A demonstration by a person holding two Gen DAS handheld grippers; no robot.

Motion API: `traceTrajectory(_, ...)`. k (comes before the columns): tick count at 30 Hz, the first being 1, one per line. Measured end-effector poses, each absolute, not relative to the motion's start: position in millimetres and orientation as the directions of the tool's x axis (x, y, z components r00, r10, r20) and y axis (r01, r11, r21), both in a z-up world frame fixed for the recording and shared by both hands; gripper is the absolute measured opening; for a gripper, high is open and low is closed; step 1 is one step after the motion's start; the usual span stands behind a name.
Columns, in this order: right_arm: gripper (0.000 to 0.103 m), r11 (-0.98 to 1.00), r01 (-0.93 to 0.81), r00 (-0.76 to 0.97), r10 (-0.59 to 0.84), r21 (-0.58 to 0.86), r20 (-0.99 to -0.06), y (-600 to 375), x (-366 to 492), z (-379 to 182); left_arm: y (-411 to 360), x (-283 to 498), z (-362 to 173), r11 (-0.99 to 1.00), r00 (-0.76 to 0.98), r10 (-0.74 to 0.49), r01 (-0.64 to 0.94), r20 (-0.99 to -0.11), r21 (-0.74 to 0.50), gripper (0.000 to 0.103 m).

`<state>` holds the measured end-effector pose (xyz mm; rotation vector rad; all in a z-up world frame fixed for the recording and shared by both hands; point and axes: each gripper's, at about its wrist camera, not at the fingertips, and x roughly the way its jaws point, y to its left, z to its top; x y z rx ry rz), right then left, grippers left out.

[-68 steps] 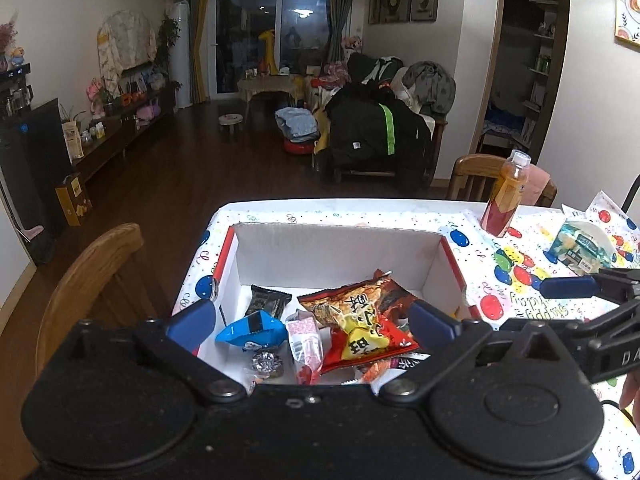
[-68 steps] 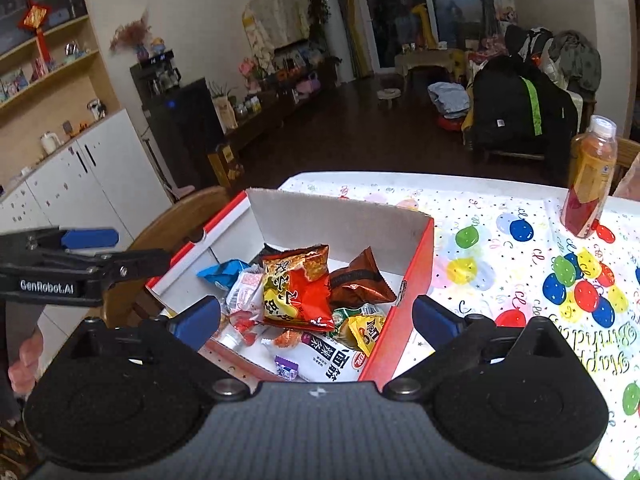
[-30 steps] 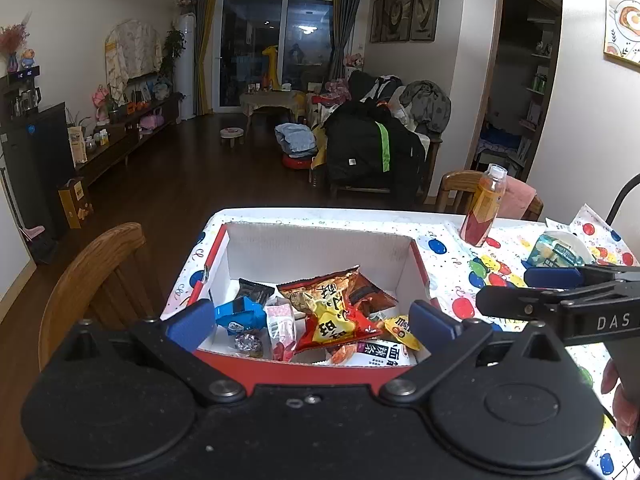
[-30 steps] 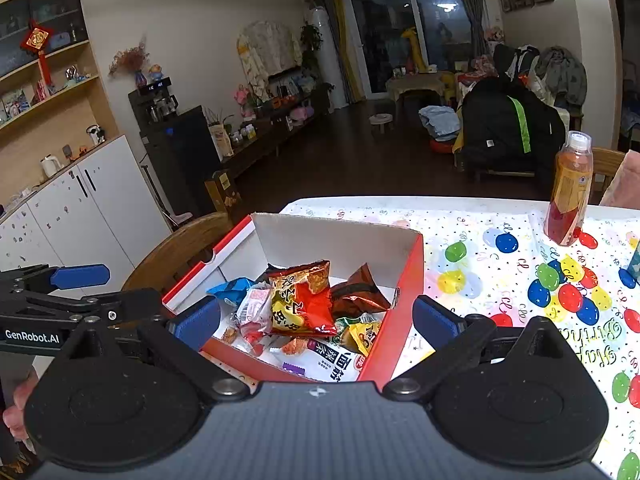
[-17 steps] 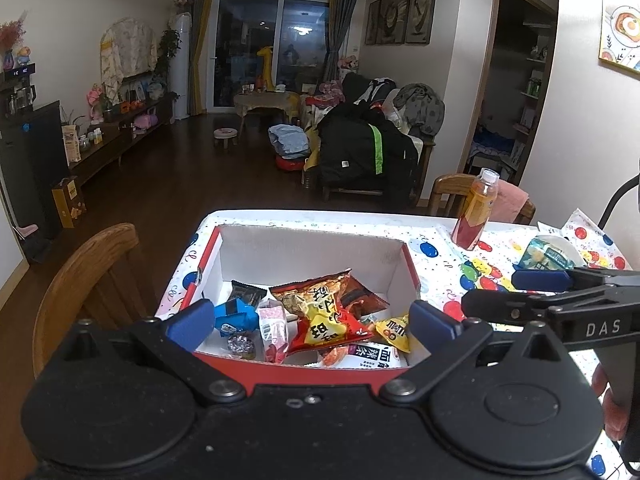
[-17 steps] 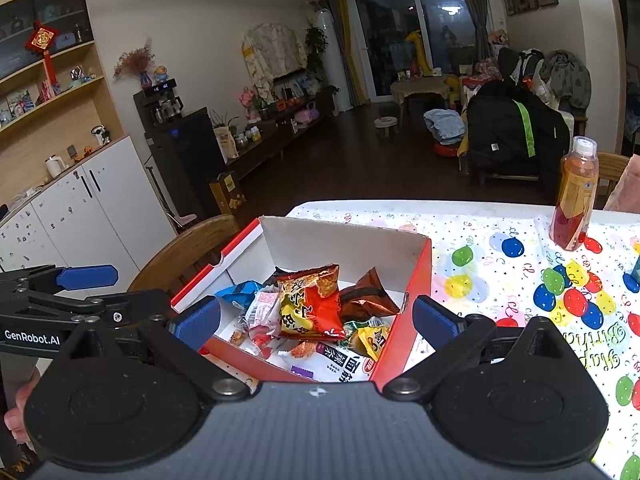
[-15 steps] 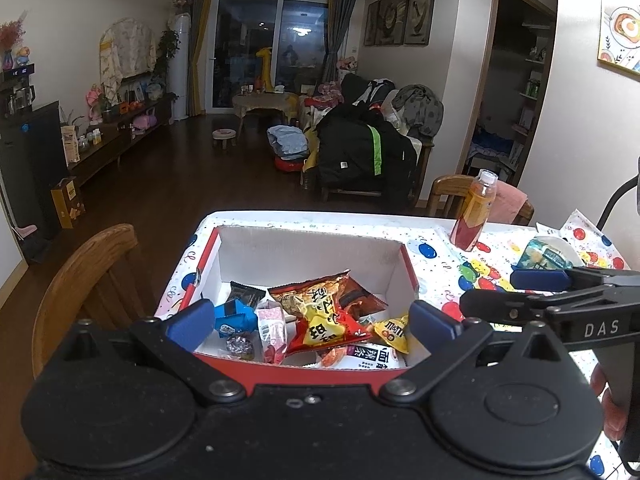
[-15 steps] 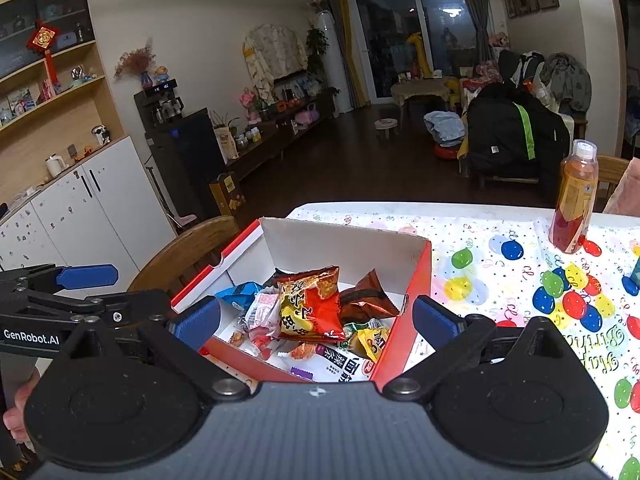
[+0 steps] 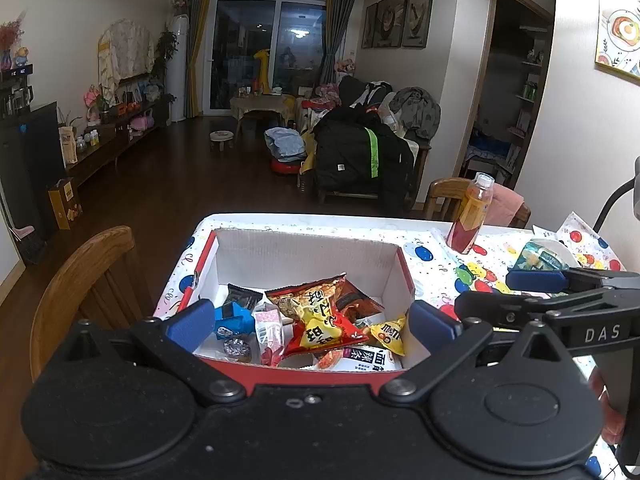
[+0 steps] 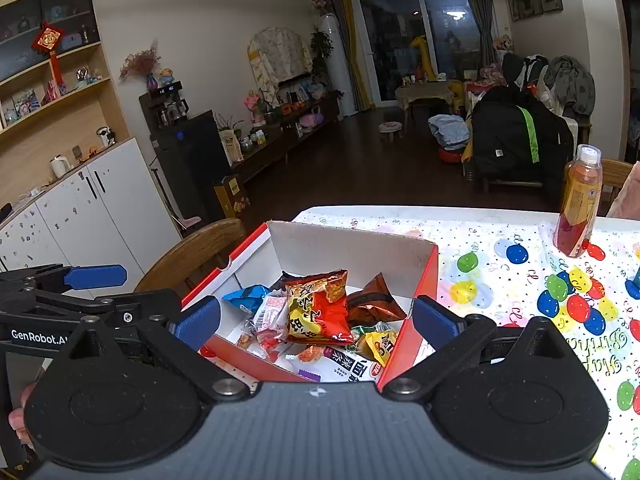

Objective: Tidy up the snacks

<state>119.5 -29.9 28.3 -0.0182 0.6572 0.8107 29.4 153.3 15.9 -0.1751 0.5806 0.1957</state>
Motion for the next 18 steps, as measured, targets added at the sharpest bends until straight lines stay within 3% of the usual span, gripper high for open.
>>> traceTrajectory(18,0.103,0.703,-0.674,0.494,0.657,0.227,-0.570,-31.0,123.2,22.8,156.1,32.1,12.1,0.964,0.806,0.120,-0.235,-0.580,-0.127,0.103)
